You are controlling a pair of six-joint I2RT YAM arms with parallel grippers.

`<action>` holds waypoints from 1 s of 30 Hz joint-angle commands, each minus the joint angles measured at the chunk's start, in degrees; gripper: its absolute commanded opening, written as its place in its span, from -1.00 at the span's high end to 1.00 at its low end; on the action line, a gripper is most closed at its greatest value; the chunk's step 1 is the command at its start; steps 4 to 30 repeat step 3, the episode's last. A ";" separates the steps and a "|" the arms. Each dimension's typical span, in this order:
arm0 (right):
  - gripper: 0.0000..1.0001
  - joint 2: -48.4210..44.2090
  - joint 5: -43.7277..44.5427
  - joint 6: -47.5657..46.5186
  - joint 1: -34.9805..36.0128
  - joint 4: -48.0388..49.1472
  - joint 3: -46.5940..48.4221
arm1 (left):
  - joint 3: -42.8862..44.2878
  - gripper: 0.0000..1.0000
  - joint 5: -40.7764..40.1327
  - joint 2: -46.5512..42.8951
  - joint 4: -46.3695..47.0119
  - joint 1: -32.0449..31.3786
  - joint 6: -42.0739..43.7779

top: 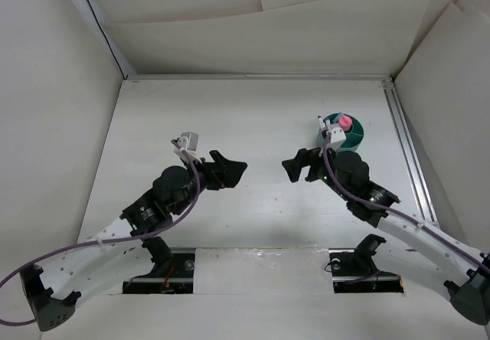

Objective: Sort the stationery into containers
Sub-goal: Reset both arms

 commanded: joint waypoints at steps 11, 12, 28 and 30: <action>-1.00 -0.26 2.71 -0.63 0.97 2.31 -0.72 | 0.12 -0.99 0.32 -1.98 0.81 0.25 -0.31; -1.00 -0.26 2.71 -0.63 0.97 2.31 -0.72 | 0.12 -0.99 0.32 -1.98 0.81 0.25 -0.31; -1.00 -0.26 2.71 -0.63 0.97 2.31 -0.72 | 0.12 -0.99 0.32 -1.98 0.81 0.25 -0.31; -1.00 -0.26 2.71 -0.63 0.97 2.31 -0.72 | 0.12 -0.99 0.32 -1.98 0.81 0.25 -0.31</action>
